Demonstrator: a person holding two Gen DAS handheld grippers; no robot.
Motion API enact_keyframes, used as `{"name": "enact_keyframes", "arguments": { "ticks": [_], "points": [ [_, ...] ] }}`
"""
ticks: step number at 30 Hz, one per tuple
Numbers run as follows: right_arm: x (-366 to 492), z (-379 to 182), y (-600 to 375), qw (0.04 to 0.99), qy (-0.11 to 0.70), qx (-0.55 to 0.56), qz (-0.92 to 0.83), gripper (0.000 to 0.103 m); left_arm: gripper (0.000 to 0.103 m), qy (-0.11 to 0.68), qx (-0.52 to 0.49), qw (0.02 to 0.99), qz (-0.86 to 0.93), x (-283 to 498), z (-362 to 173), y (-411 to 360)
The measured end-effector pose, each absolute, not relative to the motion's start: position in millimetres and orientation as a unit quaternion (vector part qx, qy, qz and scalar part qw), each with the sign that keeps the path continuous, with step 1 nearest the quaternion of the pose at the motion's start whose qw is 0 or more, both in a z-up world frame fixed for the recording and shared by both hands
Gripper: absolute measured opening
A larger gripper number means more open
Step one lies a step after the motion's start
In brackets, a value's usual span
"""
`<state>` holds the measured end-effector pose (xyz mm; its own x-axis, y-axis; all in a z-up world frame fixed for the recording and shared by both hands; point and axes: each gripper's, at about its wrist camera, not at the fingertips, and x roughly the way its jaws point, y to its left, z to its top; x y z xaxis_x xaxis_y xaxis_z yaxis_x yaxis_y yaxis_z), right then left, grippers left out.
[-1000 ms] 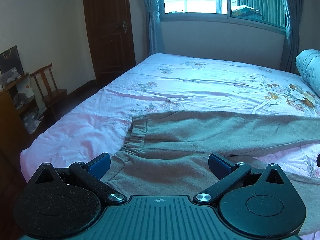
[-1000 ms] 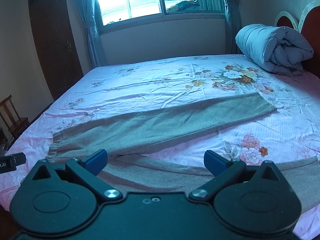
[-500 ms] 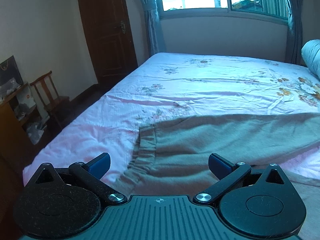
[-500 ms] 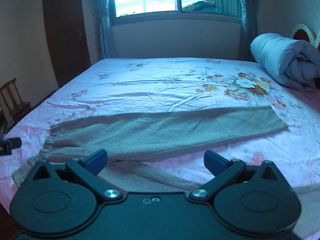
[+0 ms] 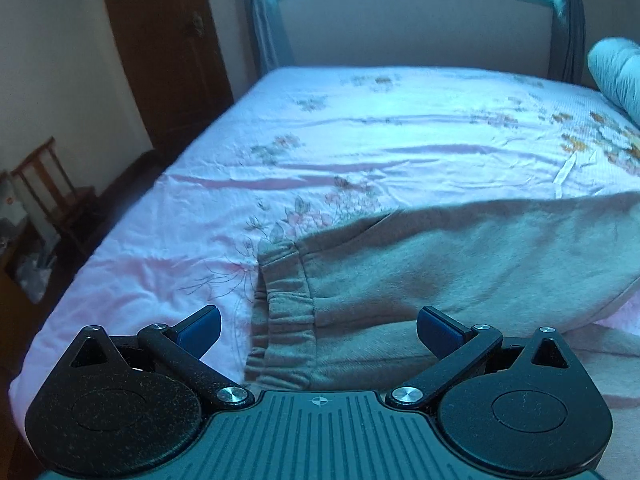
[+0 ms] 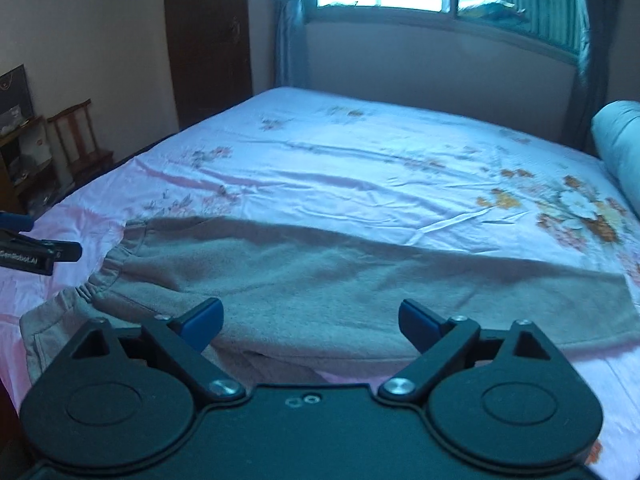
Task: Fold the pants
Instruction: 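Lower both tools to the waistband corners and close both grippers on them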
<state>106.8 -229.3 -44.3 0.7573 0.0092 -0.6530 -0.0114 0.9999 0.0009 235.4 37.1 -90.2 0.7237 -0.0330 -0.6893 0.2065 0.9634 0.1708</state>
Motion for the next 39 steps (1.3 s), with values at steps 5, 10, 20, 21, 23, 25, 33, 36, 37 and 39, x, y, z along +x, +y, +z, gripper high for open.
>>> {"name": "enact_keyframes", "arguments": {
  "ticks": [5,10,20,21,23,25,33,36,37,39],
  "points": [
    [142,-59,-235,0.928,0.371,-0.014,0.029,0.078,0.103,0.370,0.156,0.911,-0.099,277,-108,40],
    [179,-77,-233,0.917,0.388,-0.069,0.060,0.075,0.103,0.391,0.175,0.893,-0.138,326,-124,45],
    [262,-113,-237,0.885,0.422,-0.145,0.137,0.054,0.103,0.404,0.180,0.879,-0.178,400,-162,50],
    [268,-115,-238,0.882,0.423,-0.147,0.143,0.053,0.103,0.408,0.190,0.873,-0.188,406,-166,48],
    [283,-119,-240,0.877,0.427,-0.156,0.153,0.051,0.102,0.414,0.213,0.861,-0.204,415,-173,43],
    [299,-123,-243,0.870,0.433,-0.167,0.165,0.046,0.096,0.426,0.211,0.851,-0.222,426,-178,43],
    [338,-136,-251,0.851,0.452,-0.165,0.209,0.040,0.077,0.462,0.201,0.815,-0.286,445,-201,42],
    [349,-140,-250,0.841,0.459,-0.181,0.222,0.037,0.070,0.470,0.183,0.810,-0.298,450,-204,44],
    [352,-142,-250,0.838,0.461,-0.185,0.225,0.036,0.065,0.472,0.181,0.809,-0.300,450,-205,45],
    [359,-144,-252,0.832,0.468,-0.184,0.233,0.033,0.054,0.472,0.176,0.811,-0.299,453,-206,47]
  ]
}}
